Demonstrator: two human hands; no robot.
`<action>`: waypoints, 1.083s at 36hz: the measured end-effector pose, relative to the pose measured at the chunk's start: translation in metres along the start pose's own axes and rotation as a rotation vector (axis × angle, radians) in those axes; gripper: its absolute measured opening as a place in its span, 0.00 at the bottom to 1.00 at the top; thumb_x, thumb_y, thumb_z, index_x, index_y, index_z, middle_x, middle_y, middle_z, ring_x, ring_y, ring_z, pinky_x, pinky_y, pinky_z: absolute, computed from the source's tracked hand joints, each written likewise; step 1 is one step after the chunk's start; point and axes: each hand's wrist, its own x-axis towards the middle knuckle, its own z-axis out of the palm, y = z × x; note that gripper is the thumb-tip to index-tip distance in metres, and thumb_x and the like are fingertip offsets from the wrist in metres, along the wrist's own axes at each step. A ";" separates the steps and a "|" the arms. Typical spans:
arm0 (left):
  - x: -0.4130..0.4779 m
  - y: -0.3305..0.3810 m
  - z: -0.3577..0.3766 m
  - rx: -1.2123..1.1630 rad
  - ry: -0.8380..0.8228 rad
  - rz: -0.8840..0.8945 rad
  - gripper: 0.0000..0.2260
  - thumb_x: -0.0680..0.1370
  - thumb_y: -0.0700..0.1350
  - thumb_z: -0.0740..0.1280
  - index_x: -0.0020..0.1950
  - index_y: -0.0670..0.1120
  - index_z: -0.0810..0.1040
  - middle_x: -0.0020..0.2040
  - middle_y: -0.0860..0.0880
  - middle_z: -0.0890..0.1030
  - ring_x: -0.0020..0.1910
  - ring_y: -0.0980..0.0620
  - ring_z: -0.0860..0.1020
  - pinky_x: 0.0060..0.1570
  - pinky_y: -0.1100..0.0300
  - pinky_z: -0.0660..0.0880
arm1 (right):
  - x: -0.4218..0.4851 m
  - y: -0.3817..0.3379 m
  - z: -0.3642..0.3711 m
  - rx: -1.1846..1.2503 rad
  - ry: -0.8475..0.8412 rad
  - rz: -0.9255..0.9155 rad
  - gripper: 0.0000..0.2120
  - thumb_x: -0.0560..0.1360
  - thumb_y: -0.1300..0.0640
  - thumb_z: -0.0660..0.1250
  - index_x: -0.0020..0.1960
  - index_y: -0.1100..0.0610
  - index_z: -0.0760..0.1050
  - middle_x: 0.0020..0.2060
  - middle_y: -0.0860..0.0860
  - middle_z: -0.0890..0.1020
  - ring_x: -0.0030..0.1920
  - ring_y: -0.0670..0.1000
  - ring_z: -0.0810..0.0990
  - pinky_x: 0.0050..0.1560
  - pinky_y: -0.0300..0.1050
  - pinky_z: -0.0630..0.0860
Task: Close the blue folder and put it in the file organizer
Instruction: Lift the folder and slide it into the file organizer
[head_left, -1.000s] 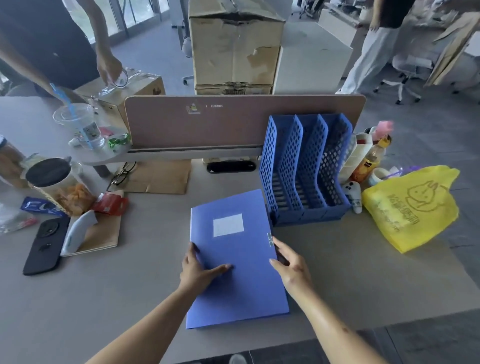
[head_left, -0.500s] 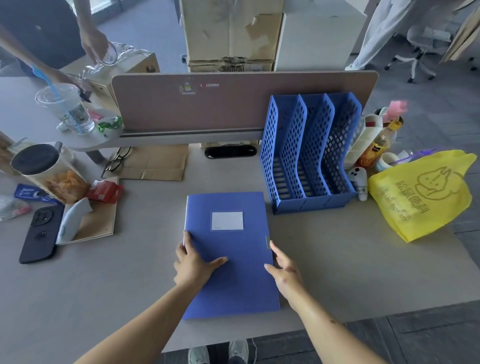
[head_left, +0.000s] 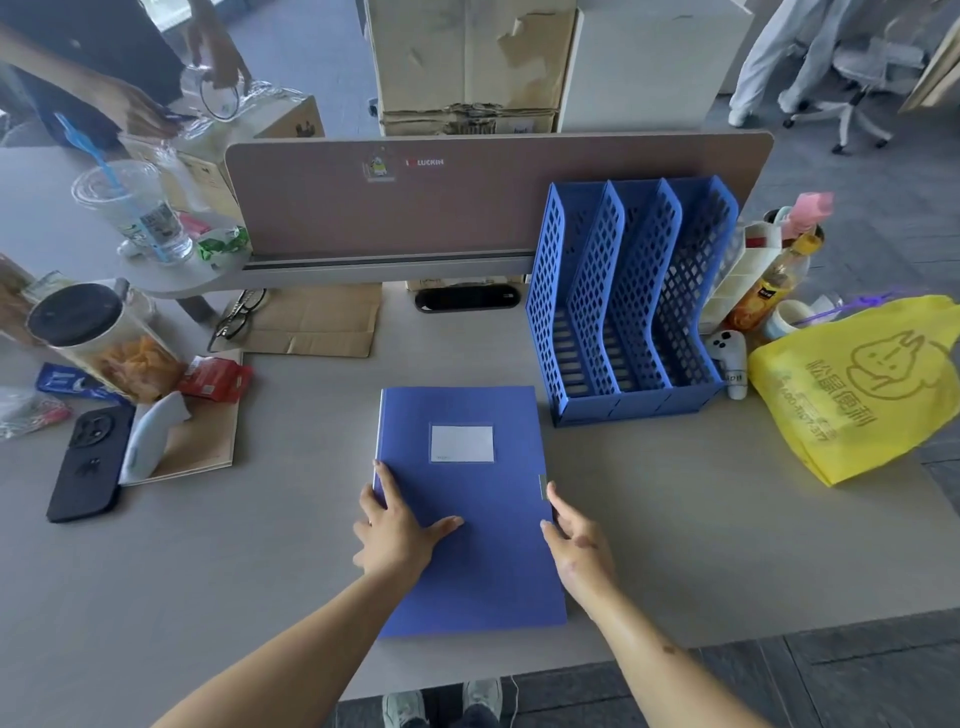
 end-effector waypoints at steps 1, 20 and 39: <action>0.000 0.000 0.000 0.007 -0.002 -0.003 0.58 0.64 0.68 0.73 0.76 0.60 0.33 0.78 0.52 0.51 0.66 0.39 0.65 0.56 0.40 0.71 | 0.001 -0.001 0.002 -0.011 0.029 0.007 0.24 0.80 0.57 0.62 0.75 0.49 0.66 0.71 0.49 0.73 0.72 0.47 0.72 0.60 0.32 0.69; 0.009 0.000 -0.003 -0.010 -0.067 -0.006 0.60 0.63 0.67 0.75 0.75 0.62 0.29 0.76 0.50 0.51 0.66 0.39 0.64 0.58 0.39 0.71 | 0.040 -0.028 -0.001 -0.148 0.070 0.199 0.15 0.79 0.40 0.58 0.44 0.45 0.79 0.35 0.49 0.80 0.37 0.53 0.78 0.46 0.47 0.70; 0.022 -0.009 -0.058 -0.586 -0.083 0.303 0.55 0.58 0.55 0.82 0.76 0.68 0.52 0.73 0.49 0.60 0.73 0.45 0.61 0.69 0.43 0.66 | -0.010 -0.105 -0.021 0.102 -0.143 -0.048 0.14 0.80 0.42 0.58 0.65 0.38 0.65 0.61 0.43 0.77 0.64 0.47 0.75 0.61 0.43 0.64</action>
